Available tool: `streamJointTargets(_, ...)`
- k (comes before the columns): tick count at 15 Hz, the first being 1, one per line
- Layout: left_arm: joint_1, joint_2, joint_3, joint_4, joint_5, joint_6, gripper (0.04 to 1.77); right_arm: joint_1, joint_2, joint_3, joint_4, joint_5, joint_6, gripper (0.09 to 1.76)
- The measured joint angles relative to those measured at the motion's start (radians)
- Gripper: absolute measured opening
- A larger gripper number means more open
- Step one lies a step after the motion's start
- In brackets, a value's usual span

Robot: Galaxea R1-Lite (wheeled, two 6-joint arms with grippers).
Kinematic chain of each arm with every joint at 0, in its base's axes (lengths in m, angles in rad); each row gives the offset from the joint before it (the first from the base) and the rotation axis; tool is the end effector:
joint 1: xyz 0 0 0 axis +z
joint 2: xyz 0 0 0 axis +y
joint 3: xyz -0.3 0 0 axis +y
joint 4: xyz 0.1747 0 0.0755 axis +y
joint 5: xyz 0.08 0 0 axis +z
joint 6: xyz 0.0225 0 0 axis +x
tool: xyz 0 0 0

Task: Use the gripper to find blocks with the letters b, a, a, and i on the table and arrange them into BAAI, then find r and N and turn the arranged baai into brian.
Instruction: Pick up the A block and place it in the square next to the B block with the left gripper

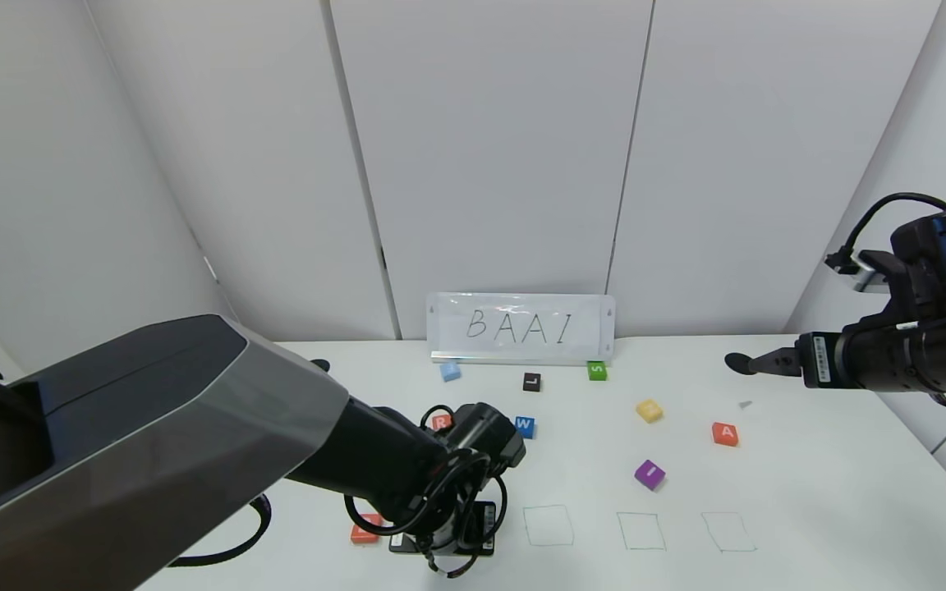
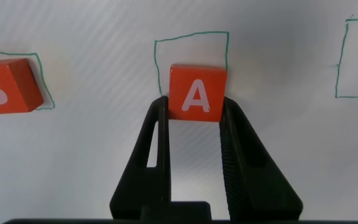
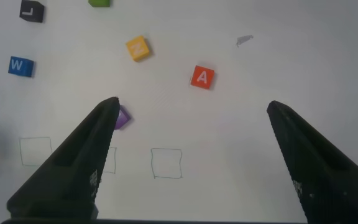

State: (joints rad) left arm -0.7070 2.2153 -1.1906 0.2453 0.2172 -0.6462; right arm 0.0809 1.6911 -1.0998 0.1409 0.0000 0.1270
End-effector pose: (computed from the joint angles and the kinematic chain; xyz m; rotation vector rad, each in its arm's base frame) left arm 0.2812 -0.2339 0.0323 0.0059 1.2021 -0.0351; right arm 0.2984 0.0242 0.1946 0.0916 0.7355 0.0307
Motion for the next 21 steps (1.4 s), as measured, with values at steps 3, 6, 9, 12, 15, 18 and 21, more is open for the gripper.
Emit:
streamJointTargets(3, 0.000, 0.006, -0.002, -0.001, 0.000, 0.000, 0.53, 0.000, 0.000, 0.000, 0.000, 0.000, 0.000, 1.71)
streamJointTargets(6, 0.000, 0.010, -0.005, -0.001, 0.000, 0.000, 0.53, 0.001, 0.000, 0.000, 0.000, 0.000, 0.000, 1.71)
streamJointTargets(9, 0.000, 0.010, -0.007, -0.003, 0.000, 0.000, 0.53, 0.001, 0.000, 0.000, 0.000, 0.000, 0.000, 1.71)
streamJointTargets(12, 0.000, 0.013, -0.007, -0.003, 0.000, -0.001, 0.53, 0.001, 0.000, 0.000, 0.000, 0.000, 0.000, 1.71)
streamJointTargets(15, 0.003, 0.014, -0.007, -0.002, 0.000, -0.004, 0.53, 0.003, 0.001, 0.001, -0.001, 0.000, 0.000, 1.71)
streamJointTargets(18, 0.004, 0.015, -0.007, -0.002, 0.000, -0.007, 0.53, 0.003, 0.001, 0.001, 0.000, 0.000, 0.000, 1.71)
streamJointTargets(21, 0.005, 0.015, -0.007, -0.002, 0.000, -0.007, 0.53, 0.006, 0.002, 0.003, -0.001, 0.000, 0.000, 1.71)
